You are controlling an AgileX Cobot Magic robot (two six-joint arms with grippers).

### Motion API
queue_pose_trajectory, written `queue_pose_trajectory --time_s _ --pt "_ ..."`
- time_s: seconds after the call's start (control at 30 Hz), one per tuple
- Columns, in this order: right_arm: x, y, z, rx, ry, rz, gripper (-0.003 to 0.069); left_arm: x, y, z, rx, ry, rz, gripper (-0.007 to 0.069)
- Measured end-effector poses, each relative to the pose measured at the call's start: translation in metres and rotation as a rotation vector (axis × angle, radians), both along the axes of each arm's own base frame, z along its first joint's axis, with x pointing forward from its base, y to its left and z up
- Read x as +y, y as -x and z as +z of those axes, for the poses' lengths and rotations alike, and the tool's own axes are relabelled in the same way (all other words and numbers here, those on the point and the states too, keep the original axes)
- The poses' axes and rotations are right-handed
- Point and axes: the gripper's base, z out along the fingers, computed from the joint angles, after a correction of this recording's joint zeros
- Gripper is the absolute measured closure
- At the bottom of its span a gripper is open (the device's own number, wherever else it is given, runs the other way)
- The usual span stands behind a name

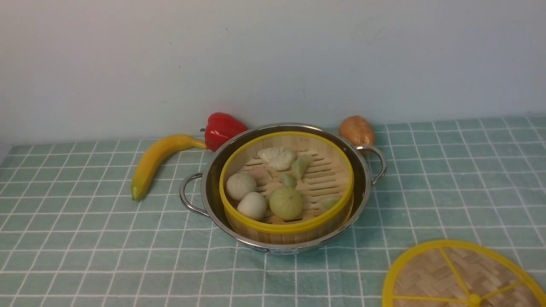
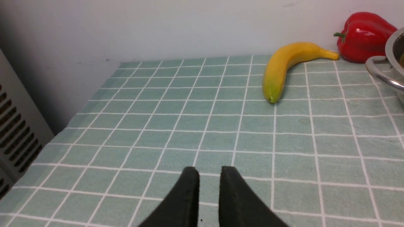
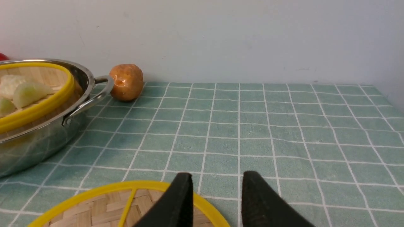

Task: Place the steamer in the pot on the blue tablecloth, and put the lid on the steamer.
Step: 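Move the gripper down to the bamboo steamer lid and grasp its center knob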

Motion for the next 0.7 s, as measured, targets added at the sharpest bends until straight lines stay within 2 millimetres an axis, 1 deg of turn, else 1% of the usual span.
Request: queue_pose_trajectory --time_s 0.07,0.17,0.2,0.23,0.27,0.3,0.33,0.37,0.4,0.43,0.47,0.6,0.67,0.7 --pt "0.0 0.0 0.002 -0.019 -0.013 -0.001 0.0416 0.0 0.0 0.0 0.0 0.0 0.0 0.0529" --pt "0.001 0.0 0.01 -0.069 -0.1 -0.004 0.0416 0.0 0.0 0.0 0.0 0.0 0.0 0.0529" --pt "0.001 0.001 0.018 -0.092 -0.122 -0.004 0.0416 0.0 0.0 0.0 0.0 0.0 0.0 0.0529" --pt "0.001 0.003 0.031 -0.128 -0.138 -0.002 0.0416 0.0 0.0 0.0 0.0 0.0 0.0 0.0529" --pt "0.001 0.007 0.049 -0.174 -0.144 0.0 0.0416 0.0 0.0 0.0 0.0 0.0 0.0 0.0529" --pt "0.001 0.01 0.062 -0.197 -0.152 0.003 0.0416 0.0 0.0 0.0 0.0 0.0 0.0 0.0529" --pt "0.001 0.012 0.069 -0.211 -0.152 0.003 0.0416 0.0 0.0 0.0 0.0 0.0 0.0 0.0529" --pt "0.001 0.016 0.081 -0.205 -0.153 0.003 0.0416 0.0 0.0 0.0 0.0 0.0 0.0 0.0529" --pt "0.0 0.025 0.105 -0.172 -0.153 -0.001 0.0416 0.0 0.0 0.0 0.0 0.0 0.0 0.0529" --pt "0.0 0.028 0.109 -0.131 -0.153 -0.004 0.0416 0.0 0.0 0.0 0.0 0.0 0.0 0.0529" --pt "0.0 0.033 0.119 -0.083 -0.155 -0.007 0.0416 0.0 0.0 0.0 0.0 0.0 0.0 0.0529" --pt "0.001 0.043 0.146 -0.054 -0.183 0.001 0.0416 0.0 0.0 0.0 0.0 0.0 0.0 0.0529" --pt "0.003 0.046 0.154 -0.039 -0.184 0.021 0.0416 0.0 0.0 0.0 0.0 0.0 0.0 0.0529" --pt "0.004 0.048 0.158 -0.008 -0.155 0.036 0.0416 0.0 0.0 0.0 0.0 0.0 0.0 0.0529"
